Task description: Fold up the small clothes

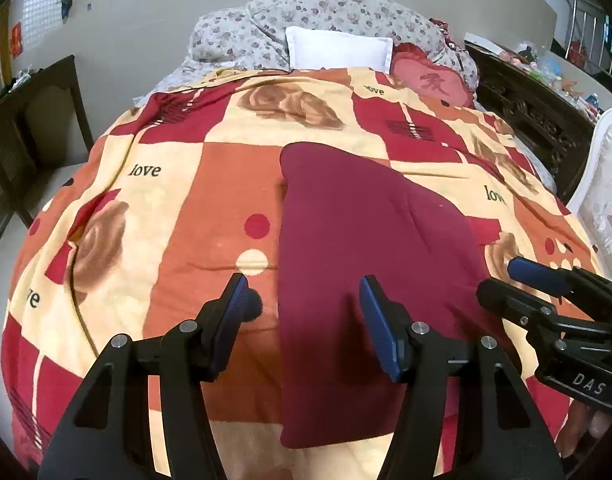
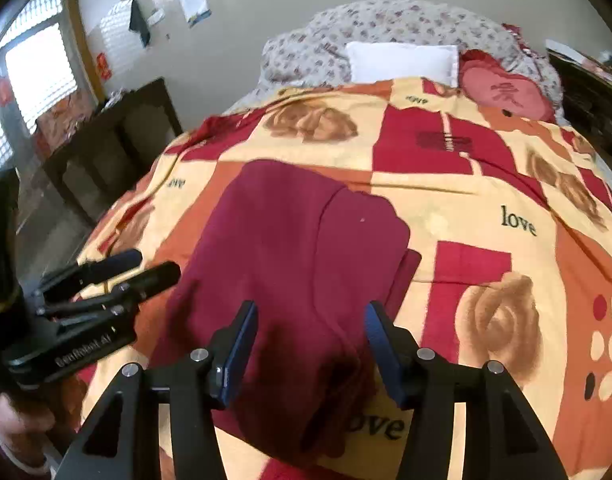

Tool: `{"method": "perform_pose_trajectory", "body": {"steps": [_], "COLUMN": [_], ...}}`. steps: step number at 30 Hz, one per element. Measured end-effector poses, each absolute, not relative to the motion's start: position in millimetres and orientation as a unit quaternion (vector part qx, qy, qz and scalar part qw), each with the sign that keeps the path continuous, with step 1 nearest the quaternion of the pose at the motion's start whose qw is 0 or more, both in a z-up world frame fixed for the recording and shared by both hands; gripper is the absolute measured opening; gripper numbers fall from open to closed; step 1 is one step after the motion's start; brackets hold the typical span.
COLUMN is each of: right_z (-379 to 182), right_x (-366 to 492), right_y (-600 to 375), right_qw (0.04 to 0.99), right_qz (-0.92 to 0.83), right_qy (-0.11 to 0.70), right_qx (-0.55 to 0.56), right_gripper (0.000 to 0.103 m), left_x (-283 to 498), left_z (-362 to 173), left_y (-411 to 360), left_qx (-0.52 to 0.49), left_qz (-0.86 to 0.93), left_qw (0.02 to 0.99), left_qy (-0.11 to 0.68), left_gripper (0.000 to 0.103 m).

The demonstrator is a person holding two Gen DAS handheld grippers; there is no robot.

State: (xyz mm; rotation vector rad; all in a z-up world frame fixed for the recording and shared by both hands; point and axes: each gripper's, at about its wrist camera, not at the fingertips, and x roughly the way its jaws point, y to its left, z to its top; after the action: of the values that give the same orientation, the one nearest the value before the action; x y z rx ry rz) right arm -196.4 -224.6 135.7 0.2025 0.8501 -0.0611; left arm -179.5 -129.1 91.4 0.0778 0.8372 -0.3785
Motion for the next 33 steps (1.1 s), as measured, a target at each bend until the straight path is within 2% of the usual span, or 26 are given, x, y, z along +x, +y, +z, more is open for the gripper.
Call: {"method": "perform_pose_trajectory", "body": {"steps": [8, 14, 33], "right_z": [137.2, 137.8, 125.1], "right_x": [-200.2, -199.6, -194.7], "right_y": [-224.2, -226.0, -226.6], "right_qw": [0.907, 0.904, 0.897], "right_qz": [-0.060, -0.072, -0.063], "right_qy": [0.399, 0.400, 0.415], "right_qx": [0.123, 0.130, 0.141], "right_gripper": [0.055, 0.060, 0.061], "left_x": [-182.5, -181.5, -176.4], "left_z": [98.6, 98.9, 86.1], "left_y": [-125.8, -122.4, -126.2], "left_qx": [0.035, 0.025, 0.033], "left_qz": [-0.176, -0.173, -0.172], "left_qw": [0.902, 0.903, 0.896], "left_qy": [0.394, 0.393, 0.408], "left_gripper": [0.058, 0.058, 0.058]}}
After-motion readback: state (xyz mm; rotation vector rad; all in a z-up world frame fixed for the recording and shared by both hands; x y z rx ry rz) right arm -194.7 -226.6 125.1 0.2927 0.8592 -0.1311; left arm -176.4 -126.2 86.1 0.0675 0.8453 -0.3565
